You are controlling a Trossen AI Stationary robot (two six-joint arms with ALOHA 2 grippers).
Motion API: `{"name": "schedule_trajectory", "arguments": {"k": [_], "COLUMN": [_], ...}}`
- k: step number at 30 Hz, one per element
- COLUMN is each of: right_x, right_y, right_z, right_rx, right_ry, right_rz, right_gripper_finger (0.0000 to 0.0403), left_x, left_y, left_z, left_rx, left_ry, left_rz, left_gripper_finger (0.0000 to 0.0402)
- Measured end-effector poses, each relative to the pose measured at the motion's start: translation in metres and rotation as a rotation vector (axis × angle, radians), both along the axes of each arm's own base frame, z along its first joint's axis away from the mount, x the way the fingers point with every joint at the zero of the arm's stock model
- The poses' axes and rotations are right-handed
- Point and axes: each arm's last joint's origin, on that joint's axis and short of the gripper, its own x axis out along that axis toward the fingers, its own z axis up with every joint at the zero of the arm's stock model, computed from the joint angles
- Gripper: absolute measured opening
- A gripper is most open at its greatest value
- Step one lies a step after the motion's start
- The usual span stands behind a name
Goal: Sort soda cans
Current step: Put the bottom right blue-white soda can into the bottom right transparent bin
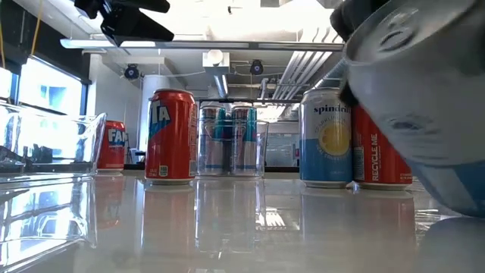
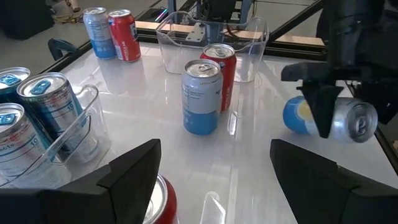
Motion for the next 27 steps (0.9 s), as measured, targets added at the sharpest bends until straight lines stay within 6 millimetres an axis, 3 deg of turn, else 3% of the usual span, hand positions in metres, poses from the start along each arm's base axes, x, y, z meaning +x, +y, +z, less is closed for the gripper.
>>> {"name": "schedule_trajectory", "arguments": {"k": [8, 14, 19, 27], "right_x": [-0.024, -0.047, -0.063, -0.059], "right_y": [0.013, -0.002, -0.021, -0.03], "right_z": [-0.023, -0.038, -0.047, -0.051], "right_rx": [0.119, 0.181, 0.244, 0.273], "right_ry": [-0.403, -0.658, -0.76, -0.729], "right_rz": [-0.232, -0.415, -0.464, -0.4], "right_gripper_finger": [0.0285, 0.0285, 0.0285, 0.0285], "left_x": [-0.002, -0.002, -0.002, -0.002], "left_y": [-0.004, -0.004, -0.004, -0.004], "left_z": [0.001, 0.001, 0.001, 0.001], "left_rx": [0.006, 0.006, 0.005, -0.005], "left_ry": [-0.004, -0.005, -0.005, -0.008], "left_rz": [-0.021, -0.019, -0.02, -0.015], "left_gripper_finger": [0.0296, 0.0296, 0.0296, 0.0296]}}
